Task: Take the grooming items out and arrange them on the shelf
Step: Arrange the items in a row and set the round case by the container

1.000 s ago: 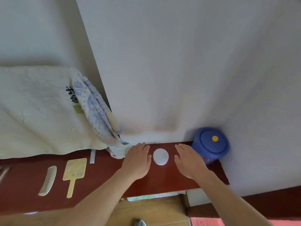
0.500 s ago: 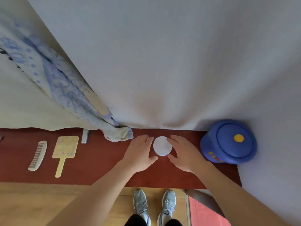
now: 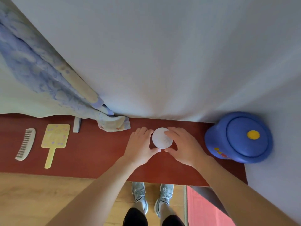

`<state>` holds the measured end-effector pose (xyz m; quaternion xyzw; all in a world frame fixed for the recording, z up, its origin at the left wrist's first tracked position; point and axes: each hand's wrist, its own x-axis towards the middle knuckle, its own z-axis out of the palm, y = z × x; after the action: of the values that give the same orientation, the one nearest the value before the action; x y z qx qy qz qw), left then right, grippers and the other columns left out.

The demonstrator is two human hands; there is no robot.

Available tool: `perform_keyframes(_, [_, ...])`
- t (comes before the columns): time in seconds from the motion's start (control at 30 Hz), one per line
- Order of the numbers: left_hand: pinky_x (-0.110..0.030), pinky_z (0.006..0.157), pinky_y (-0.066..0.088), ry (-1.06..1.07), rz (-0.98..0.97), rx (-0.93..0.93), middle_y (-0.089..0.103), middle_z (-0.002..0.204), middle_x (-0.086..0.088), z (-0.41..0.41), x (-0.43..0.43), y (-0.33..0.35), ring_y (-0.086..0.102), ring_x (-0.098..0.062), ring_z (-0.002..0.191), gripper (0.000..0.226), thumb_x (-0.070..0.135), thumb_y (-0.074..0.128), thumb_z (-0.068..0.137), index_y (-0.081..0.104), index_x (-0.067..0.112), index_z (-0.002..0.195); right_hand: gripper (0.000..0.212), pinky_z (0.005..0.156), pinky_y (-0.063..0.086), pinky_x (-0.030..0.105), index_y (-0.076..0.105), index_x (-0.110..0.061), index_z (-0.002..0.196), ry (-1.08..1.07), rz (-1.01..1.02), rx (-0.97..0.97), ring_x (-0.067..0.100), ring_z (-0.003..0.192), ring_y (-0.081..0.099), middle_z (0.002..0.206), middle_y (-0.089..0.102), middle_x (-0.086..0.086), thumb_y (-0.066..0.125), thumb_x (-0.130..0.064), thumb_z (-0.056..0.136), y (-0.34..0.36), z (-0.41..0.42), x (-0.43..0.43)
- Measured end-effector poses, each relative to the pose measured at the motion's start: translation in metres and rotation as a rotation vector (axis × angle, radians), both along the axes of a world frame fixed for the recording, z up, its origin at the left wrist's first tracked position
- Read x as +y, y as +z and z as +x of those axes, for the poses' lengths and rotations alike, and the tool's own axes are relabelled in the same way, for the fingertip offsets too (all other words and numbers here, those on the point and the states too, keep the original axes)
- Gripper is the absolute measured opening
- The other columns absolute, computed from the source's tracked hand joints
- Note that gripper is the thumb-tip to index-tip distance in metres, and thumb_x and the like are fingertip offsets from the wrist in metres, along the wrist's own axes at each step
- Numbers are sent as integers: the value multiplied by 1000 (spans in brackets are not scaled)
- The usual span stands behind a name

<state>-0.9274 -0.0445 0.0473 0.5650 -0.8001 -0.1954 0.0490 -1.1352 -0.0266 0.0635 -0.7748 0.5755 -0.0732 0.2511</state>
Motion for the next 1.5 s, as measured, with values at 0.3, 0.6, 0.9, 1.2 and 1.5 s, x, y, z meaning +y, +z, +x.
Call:
perform_keyframes(0.3, [-30,79,38,23,-10,34,57,103,3,0,1,-3,52,-18,92,65,58,76,69,59,18,117,60,100,44,38,55,-15,129,12,-53,-3,25,118,51,136,52,3,78,-30,76,0,1,2])
perform_keyframes(0.6, [-31,79,39,35,14,62,55,102,5,1,0,-5,51,-17,91,65,59,75,68,59,20,118,57,106,35,30,51,-18,135,-19,-18,-47,19,127,44,139,50,0,69,-37,84,2,-3,-3])
perform_keyframes(0.9, [-26,79,32,23,22,63,52,102,8,2,1,-4,48,-14,92,66,58,74,71,56,22,122,50,106,34,25,50,-24,136,-145,71,-163,9,127,42,139,51,-9,62,-36,89,2,-4,-4])
perform_keyframes(1.2, [-28,82,37,21,12,47,54,104,8,1,4,-3,50,-14,93,62,59,73,73,55,23,121,33,90,37,21,60,-26,124,-266,55,-189,7,109,50,115,62,-15,54,-38,93,5,-1,-10])
perform_keyframes(1.5, [-28,82,37,29,9,35,52,104,8,0,6,-2,49,-14,93,59,58,72,74,54,24,119,42,80,48,33,66,-31,108,-355,97,-231,8,91,56,95,65,-14,37,-55,89,7,2,-25])
